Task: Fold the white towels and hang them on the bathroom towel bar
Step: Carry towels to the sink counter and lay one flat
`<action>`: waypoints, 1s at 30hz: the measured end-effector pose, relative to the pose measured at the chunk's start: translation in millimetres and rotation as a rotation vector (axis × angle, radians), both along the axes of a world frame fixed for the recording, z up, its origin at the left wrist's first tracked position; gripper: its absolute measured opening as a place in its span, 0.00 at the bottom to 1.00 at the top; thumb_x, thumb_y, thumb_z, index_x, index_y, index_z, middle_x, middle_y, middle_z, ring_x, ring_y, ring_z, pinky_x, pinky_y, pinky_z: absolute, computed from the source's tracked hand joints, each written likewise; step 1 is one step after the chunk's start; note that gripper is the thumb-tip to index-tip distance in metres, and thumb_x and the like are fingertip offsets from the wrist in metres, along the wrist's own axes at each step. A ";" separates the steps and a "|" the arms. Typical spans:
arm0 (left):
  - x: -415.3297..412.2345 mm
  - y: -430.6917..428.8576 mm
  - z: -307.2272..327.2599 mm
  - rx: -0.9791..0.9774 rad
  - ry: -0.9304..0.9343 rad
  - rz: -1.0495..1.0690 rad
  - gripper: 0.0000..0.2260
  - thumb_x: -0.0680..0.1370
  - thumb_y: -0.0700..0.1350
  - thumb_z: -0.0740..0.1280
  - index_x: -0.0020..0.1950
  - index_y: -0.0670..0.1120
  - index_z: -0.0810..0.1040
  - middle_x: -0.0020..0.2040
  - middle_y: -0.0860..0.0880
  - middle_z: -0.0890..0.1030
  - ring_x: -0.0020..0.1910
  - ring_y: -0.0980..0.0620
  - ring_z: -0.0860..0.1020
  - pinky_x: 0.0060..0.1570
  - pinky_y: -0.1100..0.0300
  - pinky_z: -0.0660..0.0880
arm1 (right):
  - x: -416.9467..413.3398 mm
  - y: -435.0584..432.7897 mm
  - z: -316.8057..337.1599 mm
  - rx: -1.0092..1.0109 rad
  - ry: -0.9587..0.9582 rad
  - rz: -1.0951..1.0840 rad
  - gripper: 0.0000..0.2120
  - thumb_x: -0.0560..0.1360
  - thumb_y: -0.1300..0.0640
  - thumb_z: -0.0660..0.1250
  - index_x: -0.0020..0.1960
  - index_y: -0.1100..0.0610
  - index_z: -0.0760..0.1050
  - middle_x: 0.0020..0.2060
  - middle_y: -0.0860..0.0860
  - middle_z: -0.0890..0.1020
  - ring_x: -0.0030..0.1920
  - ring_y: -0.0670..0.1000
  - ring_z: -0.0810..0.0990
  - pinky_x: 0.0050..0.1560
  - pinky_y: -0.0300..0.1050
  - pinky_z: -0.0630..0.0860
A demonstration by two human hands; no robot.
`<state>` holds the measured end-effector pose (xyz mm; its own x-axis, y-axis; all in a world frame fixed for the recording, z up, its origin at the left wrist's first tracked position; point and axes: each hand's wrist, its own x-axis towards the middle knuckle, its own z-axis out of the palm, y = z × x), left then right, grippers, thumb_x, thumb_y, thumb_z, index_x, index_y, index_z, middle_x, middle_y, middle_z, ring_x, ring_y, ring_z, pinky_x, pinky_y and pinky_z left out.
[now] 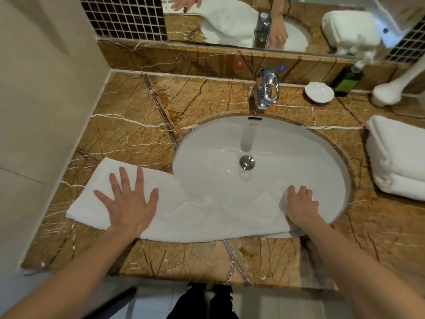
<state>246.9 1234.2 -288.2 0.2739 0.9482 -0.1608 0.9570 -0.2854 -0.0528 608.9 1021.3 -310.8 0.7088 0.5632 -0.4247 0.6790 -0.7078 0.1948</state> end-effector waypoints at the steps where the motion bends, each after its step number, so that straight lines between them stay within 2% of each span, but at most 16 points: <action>1: -0.2 -0.1 0.1 -0.004 -0.003 -0.001 0.34 0.74 0.68 0.35 0.77 0.54 0.39 0.78 0.43 0.42 0.76 0.39 0.40 0.66 0.30 0.38 | 0.4 1.3 0.7 0.031 0.027 -0.020 0.18 0.75 0.61 0.61 0.64 0.59 0.63 0.58 0.59 0.67 0.58 0.59 0.67 0.52 0.52 0.72; 5: 0.0 -0.1 0.6 -0.005 -0.010 -0.004 0.34 0.74 0.67 0.37 0.77 0.54 0.40 0.78 0.42 0.42 0.76 0.39 0.40 0.66 0.30 0.37 | 2.1 3.5 9.3 0.103 0.062 -0.027 0.24 0.69 0.64 0.69 0.61 0.59 0.63 0.58 0.59 0.65 0.58 0.59 0.65 0.45 0.45 0.72; 9: 0.4 -1.0 3.3 -0.015 0.001 -0.004 0.34 0.74 0.67 0.37 0.77 0.54 0.39 0.78 0.42 0.42 0.76 0.39 0.40 0.66 0.30 0.37 | 8.1 5.9 28.6 0.174 0.044 -0.034 0.12 0.72 0.70 0.61 0.54 0.61 0.67 0.56 0.60 0.64 0.55 0.60 0.65 0.41 0.48 0.70; 12: 1.8 -1.6 7.2 -0.034 0.005 -0.004 0.34 0.74 0.67 0.38 0.77 0.53 0.40 0.78 0.42 0.42 0.76 0.38 0.39 0.66 0.30 0.37 | 14.2 1.0 47.2 0.220 -0.004 -0.044 0.09 0.72 0.71 0.60 0.49 0.61 0.66 0.55 0.60 0.64 0.52 0.61 0.66 0.41 0.49 0.69; 16: 2.0 -1.4 12.6 -0.060 0.029 -0.007 0.35 0.74 0.67 0.38 0.77 0.53 0.40 0.78 0.42 0.42 0.75 0.39 0.39 0.64 0.32 0.30 | 18.7 -14.3 72.3 0.262 -0.043 -0.047 0.08 0.72 0.70 0.61 0.50 0.63 0.68 0.55 0.60 0.65 0.51 0.60 0.69 0.47 0.48 0.73; 18: 2.2 -1.4 15.5 -0.077 0.044 -0.009 0.35 0.73 0.67 0.37 0.78 0.53 0.41 0.78 0.42 0.42 0.75 0.39 0.39 0.57 0.36 0.21 | 19.9 -24.9 84.2 0.260 -0.043 -0.047 0.10 0.71 0.68 0.64 0.51 0.63 0.69 0.56 0.60 0.66 0.52 0.61 0.70 0.51 0.49 0.74; 20: 2.9 -1.3 17.6 -0.092 0.074 -0.006 0.36 0.73 0.68 0.36 0.77 0.53 0.40 0.78 0.42 0.42 0.75 0.39 0.40 0.53 0.39 0.17 | 19.0 -36.2 94.8 0.286 -0.038 -0.055 0.11 0.70 0.68 0.64 0.51 0.64 0.70 0.55 0.61 0.66 0.51 0.61 0.70 0.50 0.48 0.73; 25: 2.9 -0.4 17.6 -0.127 0.091 -0.017 0.36 0.72 0.69 0.35 0.77 0.55 0.38 0.78 0.43 0.41 0.75 0.39 0.38 0.51 0.40 0.16 | 5.6 -60.3 112.8 0.370 -0.077 -0.091 0.10 0.71 0.71 0.60 0.52 0.65 0.70 0.55 0.61 0.66 0.52 0.62 0.70 0.50 0.48 0.71; 27: 3.3 -0.8 18.5 -0.137 0.091 -0.026 0.36 0.72 0.69 0.34 0.77 0.55 0.38 0.78 0.44 0.40 0.75 0.40 0.38 0.51 0.40 0.16 | -2.5 -70.5 116.6 0.405 -0.093 -0.091 0.11 0.71 0.71 0.60 0.52 0.64 0.70 0.54 0.60 0.67 0.52 0.61 0.69 0.48 0.48 0.70; 30: 3.7 -2.6 20.4 -0.142 0.089 -0.041 0.36 0.71 0.69 0.34 0.77 0.55 0.38 0.78 0.44 0.39 0.75 0.40 0.37 0.50 0.41 0.15 | -17.1 -86.4 118.8 0.474 -0.117 -0.124 0.13 0.71 0.70 0.63 0.54 0.63 0.71 0.54 0.59 0.67 0.51 0.58 0.69 0.50 0.49 0.73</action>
<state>250.6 1231.6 -267.7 0.2902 0.9026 -0.3179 0.9378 -0.3343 -0.0932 591.8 934.9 -192.0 0.8100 0.5837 -0.0563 0.5774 -0.8106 -0.0974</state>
